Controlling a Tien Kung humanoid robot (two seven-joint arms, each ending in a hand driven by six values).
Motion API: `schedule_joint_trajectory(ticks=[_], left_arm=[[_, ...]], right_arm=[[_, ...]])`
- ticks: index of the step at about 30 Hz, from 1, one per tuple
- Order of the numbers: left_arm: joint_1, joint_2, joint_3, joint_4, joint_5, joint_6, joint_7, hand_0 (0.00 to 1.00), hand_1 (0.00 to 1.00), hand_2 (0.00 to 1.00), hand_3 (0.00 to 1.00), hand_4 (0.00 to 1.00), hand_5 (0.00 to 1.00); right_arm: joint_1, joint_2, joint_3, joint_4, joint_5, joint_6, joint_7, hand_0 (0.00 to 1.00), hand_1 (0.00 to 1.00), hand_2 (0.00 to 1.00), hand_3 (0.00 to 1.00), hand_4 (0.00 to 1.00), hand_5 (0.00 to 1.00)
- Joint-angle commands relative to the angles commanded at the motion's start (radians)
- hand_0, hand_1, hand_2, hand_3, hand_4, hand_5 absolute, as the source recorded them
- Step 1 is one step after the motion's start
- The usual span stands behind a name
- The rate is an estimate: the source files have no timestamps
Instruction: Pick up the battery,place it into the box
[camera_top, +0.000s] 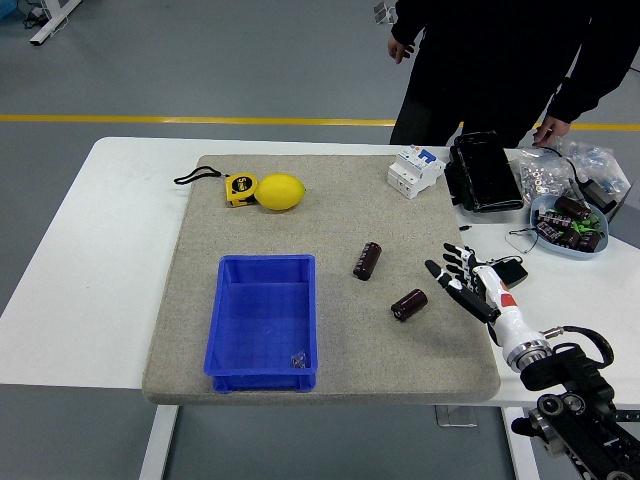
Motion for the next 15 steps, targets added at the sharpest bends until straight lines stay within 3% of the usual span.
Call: schedule_joint_trajectory(ticks=[2, 11, 15], left_arm=[[0.000, 0.000, 0.000, 0.000, -0.001, 0.000, 0.000, 0.718, 0.673, 0.675, 0.586, 0.632, 0.541], [0.001, -0.001, 0.002, 0.000, 0.000, 0.000, 0.001, 0.718, 0.674, 0.675, 0.586, 0.633, 0.542], [0.000, 0.000, 0.005, 0.000, -0.004, -0.001, 0.001, 0.719, 0.674, 0.675, 0.587, 0.631, 0.539]], right_arm=[[0.001, 0.000, -0.005, 0.000, -0.037, -0.002, -0.003, 0.889, 0.793, 0.803, 0.886, 0.998, 0.506], [0.040, 0.007, -0.069, -0.056, -0.408, -0.067, -0.001, 0.896, 0.767, 0.769, 0.868, 0.998, 0.499], [0.052, 0.010, -0.087, -0.082, -0.465, -0.080, -0.007, 0.901, 0.747, 0.749, 0.856, 0.998, 0.502]])
